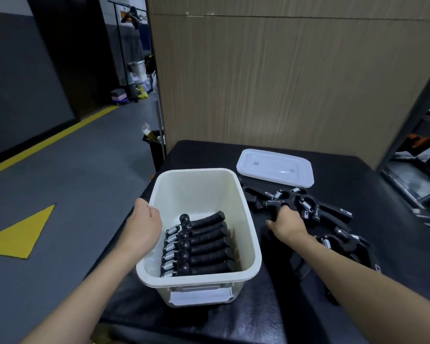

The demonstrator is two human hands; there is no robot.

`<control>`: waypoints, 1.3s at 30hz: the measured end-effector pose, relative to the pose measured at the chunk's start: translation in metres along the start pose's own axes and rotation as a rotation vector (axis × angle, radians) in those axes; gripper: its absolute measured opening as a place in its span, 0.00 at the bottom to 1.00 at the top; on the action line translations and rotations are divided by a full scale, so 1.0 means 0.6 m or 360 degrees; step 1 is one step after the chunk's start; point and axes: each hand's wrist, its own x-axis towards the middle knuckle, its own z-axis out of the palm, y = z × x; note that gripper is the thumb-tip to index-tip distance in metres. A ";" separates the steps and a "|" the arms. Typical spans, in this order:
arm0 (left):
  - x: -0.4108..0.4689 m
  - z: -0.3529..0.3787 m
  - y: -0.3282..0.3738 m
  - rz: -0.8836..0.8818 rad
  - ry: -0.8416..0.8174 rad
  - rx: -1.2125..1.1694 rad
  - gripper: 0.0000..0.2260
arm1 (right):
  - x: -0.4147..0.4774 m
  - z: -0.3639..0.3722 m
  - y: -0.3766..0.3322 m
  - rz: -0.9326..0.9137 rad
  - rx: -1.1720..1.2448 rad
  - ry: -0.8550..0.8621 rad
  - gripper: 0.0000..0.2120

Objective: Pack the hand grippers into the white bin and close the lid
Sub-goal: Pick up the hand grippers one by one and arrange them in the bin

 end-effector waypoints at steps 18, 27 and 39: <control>-0.001 -0.004 -0.002 0.0008 -0.0006 0.0011 0.11 | 0.004 -0.050 -0.023 0.0225 0.0799 0.0075 0.08; 0.006 0.001 -0.010 0.0009 0.0008 0.0023 0.10 | -0.054 -0.161 -0.072 -0.0317 0.1342 0.0110 0.09; 0.004 -0.001 -0.009 -0.0012 -0.0025 -0.0065 0.10 | -0.102 -0.219 -0.184 -0.0824 0.1053 -0.0355 0.17</control>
